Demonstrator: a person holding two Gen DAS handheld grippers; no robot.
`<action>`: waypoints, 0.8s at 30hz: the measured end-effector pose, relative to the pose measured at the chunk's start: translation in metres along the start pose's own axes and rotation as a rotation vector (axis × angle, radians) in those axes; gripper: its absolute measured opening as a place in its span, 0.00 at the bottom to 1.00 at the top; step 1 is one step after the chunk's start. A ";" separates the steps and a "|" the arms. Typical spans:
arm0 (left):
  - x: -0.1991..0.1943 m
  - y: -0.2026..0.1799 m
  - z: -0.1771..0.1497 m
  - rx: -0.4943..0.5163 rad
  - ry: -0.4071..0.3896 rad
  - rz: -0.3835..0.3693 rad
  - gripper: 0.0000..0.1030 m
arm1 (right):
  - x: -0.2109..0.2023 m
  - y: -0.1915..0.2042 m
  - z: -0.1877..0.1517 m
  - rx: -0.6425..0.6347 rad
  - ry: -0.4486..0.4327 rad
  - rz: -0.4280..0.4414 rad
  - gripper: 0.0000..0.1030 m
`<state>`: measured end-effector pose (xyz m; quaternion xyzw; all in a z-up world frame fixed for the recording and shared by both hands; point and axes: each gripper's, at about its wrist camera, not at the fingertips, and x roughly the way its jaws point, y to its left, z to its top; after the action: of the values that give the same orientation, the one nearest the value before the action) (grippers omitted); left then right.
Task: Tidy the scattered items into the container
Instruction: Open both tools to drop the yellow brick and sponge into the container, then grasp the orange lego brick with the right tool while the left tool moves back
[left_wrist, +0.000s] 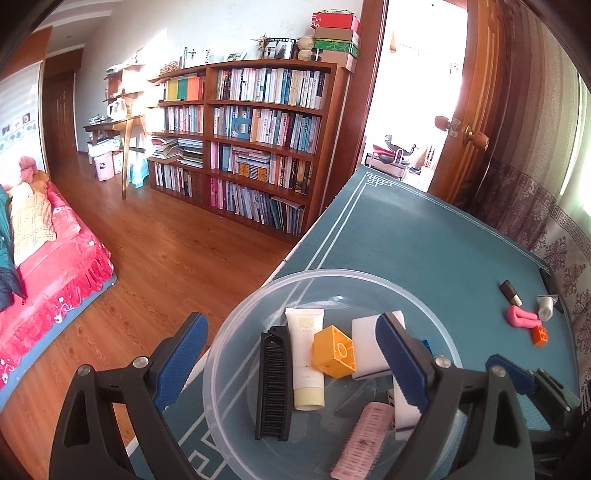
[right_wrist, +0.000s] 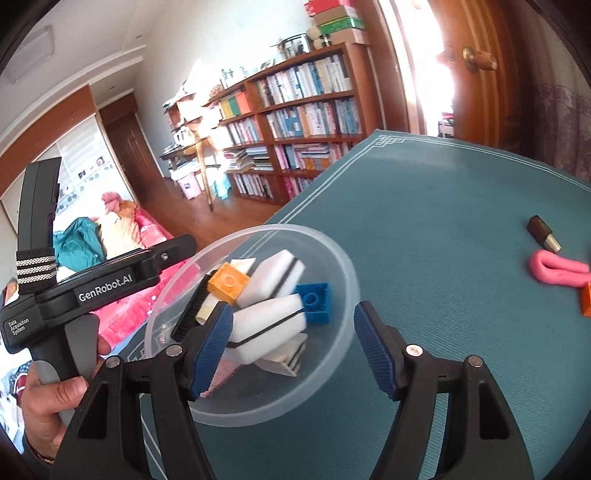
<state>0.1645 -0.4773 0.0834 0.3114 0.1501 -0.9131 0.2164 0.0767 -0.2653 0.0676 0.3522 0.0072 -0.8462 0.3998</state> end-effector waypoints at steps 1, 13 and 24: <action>0.000 -0.002 0.000 0.002 0.000 -0.003 0.92 | -0.002 -0.004 -0.001 0.008 -0.001 -0.005 0.70; 0.004 -0.063 0.002 0.113 0.017 -0.076 0.92 | -0.030 -0.063 -0.006 0.091 -0.037 -0.141 0.70; 0.010 -0.134 -0.004 0.246 0.053 -0.163 0.92 | -0.063 -0.142 -0.015 0.215 -0.064 -0.317 0.70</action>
<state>0.0936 -0.3636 0.0927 0.3465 0.0674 -0.9305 0.0977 0.0159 -0.1217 0.0565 0.3603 -0.0407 -0.9052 0.2217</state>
